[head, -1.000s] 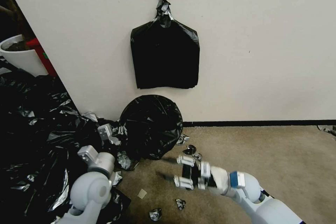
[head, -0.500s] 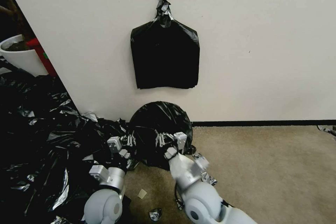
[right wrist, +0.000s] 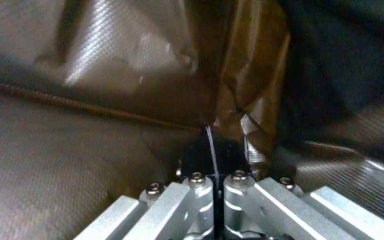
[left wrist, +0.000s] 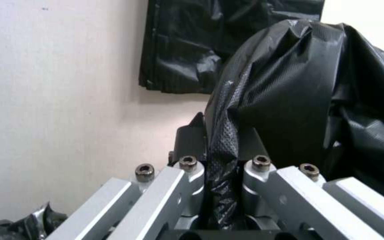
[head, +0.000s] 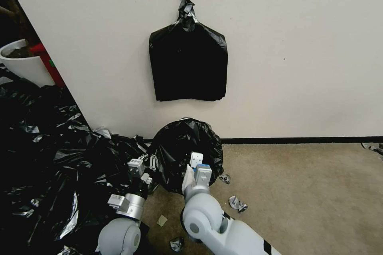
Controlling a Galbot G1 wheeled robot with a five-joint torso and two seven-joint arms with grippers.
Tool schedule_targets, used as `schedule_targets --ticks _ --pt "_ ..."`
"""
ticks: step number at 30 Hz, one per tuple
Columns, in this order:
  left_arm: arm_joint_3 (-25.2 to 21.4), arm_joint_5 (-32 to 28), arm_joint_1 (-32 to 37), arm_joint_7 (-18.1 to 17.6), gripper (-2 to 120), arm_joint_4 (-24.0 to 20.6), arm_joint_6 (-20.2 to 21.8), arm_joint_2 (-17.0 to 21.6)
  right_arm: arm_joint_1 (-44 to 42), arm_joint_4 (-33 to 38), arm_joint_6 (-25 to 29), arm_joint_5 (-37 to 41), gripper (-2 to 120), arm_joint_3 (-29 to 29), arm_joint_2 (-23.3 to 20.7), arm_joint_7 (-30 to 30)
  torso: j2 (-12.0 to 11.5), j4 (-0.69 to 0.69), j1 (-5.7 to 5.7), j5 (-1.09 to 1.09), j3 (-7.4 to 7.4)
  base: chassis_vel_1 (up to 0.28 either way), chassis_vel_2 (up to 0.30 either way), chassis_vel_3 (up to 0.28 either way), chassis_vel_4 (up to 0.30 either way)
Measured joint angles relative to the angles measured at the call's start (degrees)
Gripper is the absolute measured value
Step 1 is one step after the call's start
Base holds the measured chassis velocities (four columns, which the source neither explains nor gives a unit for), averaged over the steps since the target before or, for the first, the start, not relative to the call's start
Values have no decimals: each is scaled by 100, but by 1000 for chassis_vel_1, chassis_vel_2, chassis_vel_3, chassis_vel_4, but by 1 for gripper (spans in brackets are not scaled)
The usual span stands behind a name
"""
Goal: Place a trash bag onto the trash bin.
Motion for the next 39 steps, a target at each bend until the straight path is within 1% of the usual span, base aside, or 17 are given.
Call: schedule_targets --ticks 7,14,20,23,26,27,28,29,30,31,33,37,39 --pt "24 40 44 6 6 -91 12 -28 234 -454 -135 -107 0 80 23 -8 0 0 0 0 0 0 0 0 0" --pt "51 45 135 -6 6 -258 192 -40 350 -807 -334 -346 0 154 -42 -61 0 0 0 0 0 0 0 0 0" --pt "84 46 205 -28 6 -376 330 -60 378 -1012 -375 -607 0 166 -72 -104 0 0 0 0 0 0 0 0 0" --pt "86 46 214 -31 6 -390 346 -65 378 -1031 -375 -657 0 167 -77 -118 0 0 0 0 0 0 0 0 0" --pt "92 73 259 -50 6 -448 398 -84 346 -1053 -369 -1036 0 174 -144 -226 0 0 0 0 0 0 0 0 0" --pt "92 73 259 -50 6 -448 398 -84 346 -1053 -369 -1036 0 174 -144 -226 0 0 0 0 0 0 0 0 0" --pt "88 99 270 -56 6 -451 402 -89 303 -1000 -326 -1241 0 173 -189 -321 0 0 0 0 0 0 0 0 0" --pt "87 105 272 -57 6 -451 402 -91 290 -975 -310 -1285 0 171 -202 -357 0 0 0 0 0 0 0 0 0" --pt "83 130 283 -60 6 -454 403 -103 217 -761 -235 -1379 0 137 -277 -575 0 -1 0 0 0 0 0 0 0" --pt "83 130 283 -60 6 -454 403 -103 217 -761 -235 -1379 0 137 -277 -575 0 -1 0 0 0 0 0 0 0" --pt "109 180 303 -59 6 -460 403 -153 119 -397 -121 -980 0 22 -293 -916 0 0 0 0 0 0 0 0 0" --pt "140 222 363 -45 6 -501 396 -180 139 -422 -221 -523 0 9 -186 -916 0 0 0 0 0 0 0 0 0" --pt "142 222 376 -36 6 -515 390 -181 156 -455 -259 -478 0 13 -174 -889 0 0 0 0 0 0 0 0 0"
